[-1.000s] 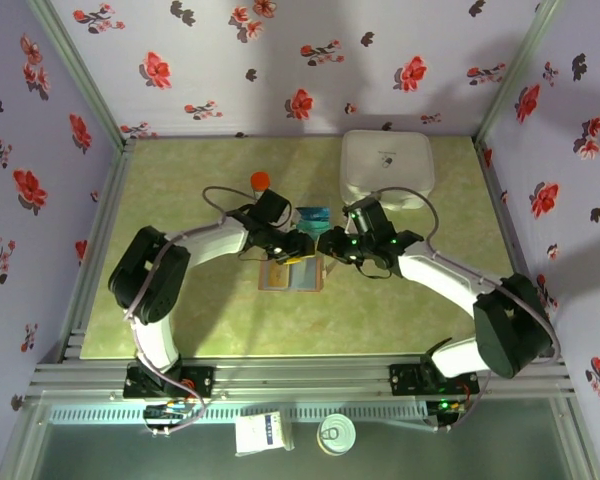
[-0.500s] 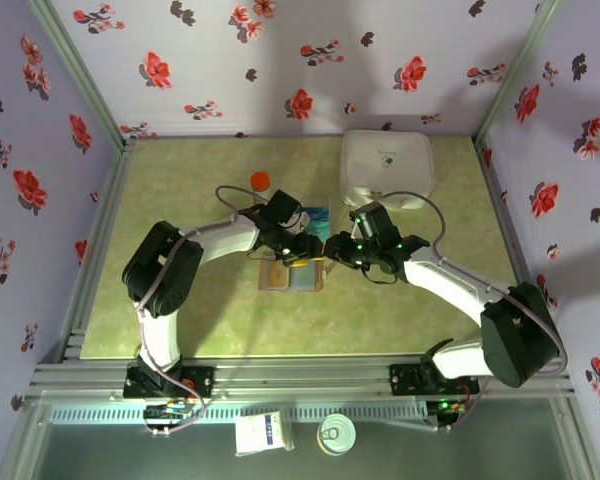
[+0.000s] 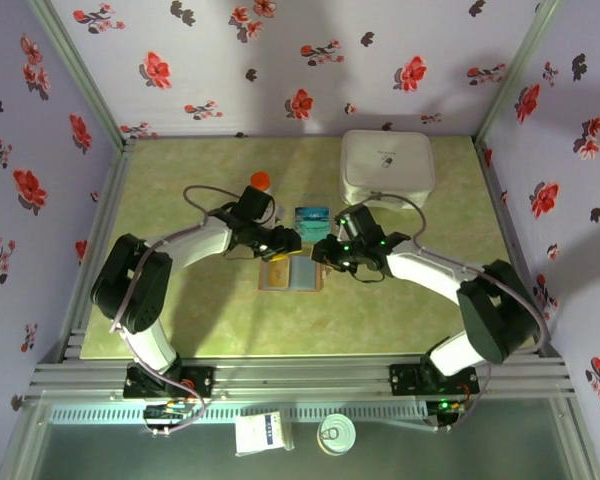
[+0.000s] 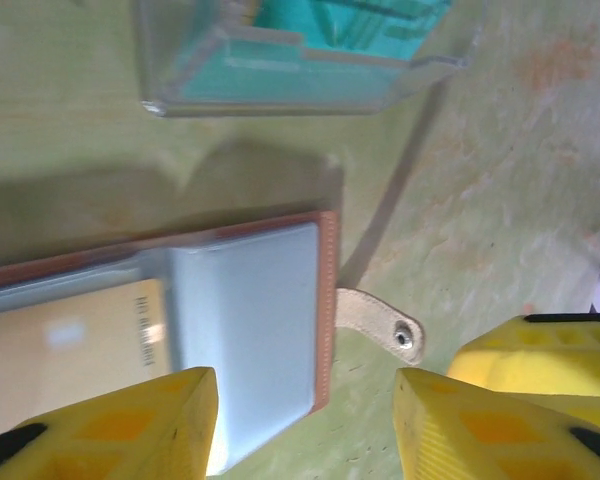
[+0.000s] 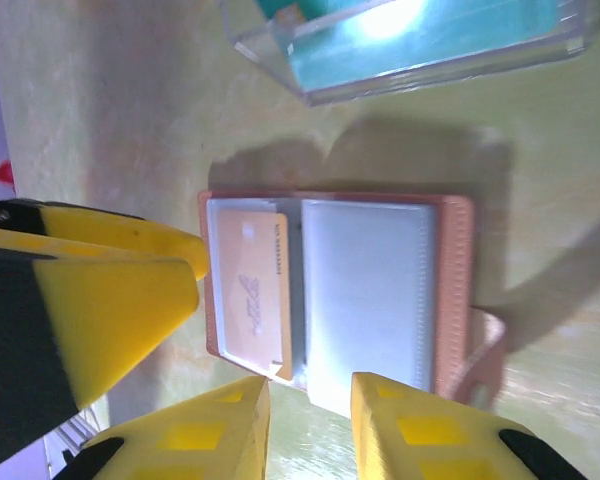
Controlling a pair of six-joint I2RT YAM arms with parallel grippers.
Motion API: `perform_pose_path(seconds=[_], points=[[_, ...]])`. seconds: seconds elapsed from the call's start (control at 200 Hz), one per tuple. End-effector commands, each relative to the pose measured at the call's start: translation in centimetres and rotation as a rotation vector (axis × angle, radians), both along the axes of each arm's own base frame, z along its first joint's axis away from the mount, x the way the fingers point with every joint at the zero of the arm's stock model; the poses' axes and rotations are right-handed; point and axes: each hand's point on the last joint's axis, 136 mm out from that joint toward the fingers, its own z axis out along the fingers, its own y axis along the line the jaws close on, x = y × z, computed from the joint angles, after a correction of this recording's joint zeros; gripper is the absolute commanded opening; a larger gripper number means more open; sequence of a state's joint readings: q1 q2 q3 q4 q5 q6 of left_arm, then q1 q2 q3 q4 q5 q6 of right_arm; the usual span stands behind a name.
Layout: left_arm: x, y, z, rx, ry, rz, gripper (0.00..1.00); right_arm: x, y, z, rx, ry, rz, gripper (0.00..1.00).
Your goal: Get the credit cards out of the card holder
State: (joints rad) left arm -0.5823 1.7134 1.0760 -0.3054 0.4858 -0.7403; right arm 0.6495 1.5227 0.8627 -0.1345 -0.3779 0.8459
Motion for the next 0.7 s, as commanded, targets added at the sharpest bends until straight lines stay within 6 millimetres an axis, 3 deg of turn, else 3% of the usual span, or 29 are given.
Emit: perform_pose_path(seconds=[0.0,0.12,0.27,0.565,0.695], points=[[-0.4,2.9,-1.0,0.037,-0.003,0.023,0.46,0.2,2.8,0.5,0.034,0.004,0.048,0.28],[-1.0,4.9,-1.8,0.036,0.022,0.048,0.43,0.0,5.0,-0.3,0.031,0.027,0.092,0.27],[-1.7,5.9,-2.7,0.04,0.043,0.056,0.39,0.2,6.3,-1.9,0.022,0.062,0.108,0.27],[-1.9,6.1,-4.1,0.049,0.058,0.061,0.29,-0.8,4.5,-7.3,-0.11,0.151,0.098,0.26],[-1.8,6.0,-4.2,0.048,0.061,0.059,0.25,-1.0,3.5,-8.2,-0.165,0.156,0.093,0.26]])
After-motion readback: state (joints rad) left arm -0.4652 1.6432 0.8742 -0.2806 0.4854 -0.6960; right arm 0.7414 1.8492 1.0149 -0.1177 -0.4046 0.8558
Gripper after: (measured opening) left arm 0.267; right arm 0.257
